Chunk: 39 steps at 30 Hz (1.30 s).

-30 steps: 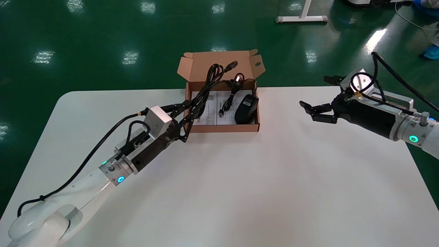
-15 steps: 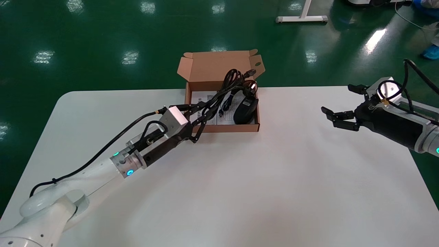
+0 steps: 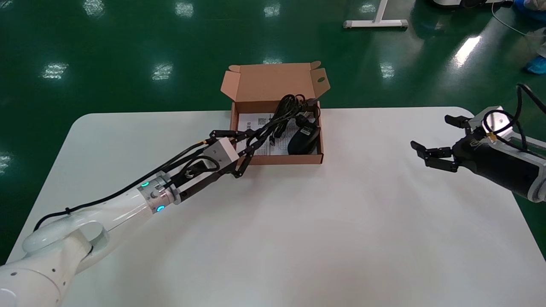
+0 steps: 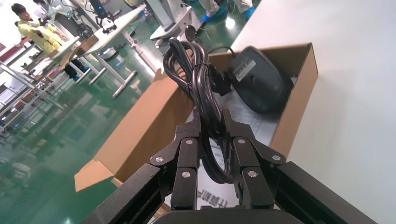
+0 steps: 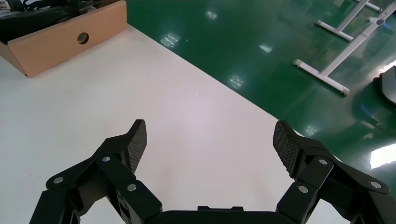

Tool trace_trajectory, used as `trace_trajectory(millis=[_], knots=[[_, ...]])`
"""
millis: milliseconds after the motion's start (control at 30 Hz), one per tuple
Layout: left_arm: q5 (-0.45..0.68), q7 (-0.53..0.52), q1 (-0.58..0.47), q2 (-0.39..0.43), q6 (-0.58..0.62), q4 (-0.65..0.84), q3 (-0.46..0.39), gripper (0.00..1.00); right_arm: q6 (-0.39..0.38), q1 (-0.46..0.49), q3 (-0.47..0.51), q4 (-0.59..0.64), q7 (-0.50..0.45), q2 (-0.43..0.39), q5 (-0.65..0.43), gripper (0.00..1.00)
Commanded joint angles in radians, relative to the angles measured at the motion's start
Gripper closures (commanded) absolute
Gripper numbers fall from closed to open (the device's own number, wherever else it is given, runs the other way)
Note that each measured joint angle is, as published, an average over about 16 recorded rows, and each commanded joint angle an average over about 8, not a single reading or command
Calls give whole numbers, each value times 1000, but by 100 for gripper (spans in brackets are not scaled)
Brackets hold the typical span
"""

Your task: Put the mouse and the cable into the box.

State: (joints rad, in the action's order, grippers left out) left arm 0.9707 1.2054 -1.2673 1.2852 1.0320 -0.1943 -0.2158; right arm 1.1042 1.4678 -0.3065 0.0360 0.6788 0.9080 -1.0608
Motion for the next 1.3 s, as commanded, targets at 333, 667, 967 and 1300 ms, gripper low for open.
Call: trace_trajectory(millis=[333,667,967,1300], knots=[[-9,61,-28,8,18,83,8,0,1,-17,7,0,-10,-8,10,0],[-10,63,-30,8,21,87,9,0,0,-18,9,0,-12,-9,13,0],[-136,14,-6,4,132,65,91,0,28,-7,65,8,-44,-16,93,0],[-242,-91,24,-28,251,0,137,0,108,-37,134,-8,-87,-15,186,0]])
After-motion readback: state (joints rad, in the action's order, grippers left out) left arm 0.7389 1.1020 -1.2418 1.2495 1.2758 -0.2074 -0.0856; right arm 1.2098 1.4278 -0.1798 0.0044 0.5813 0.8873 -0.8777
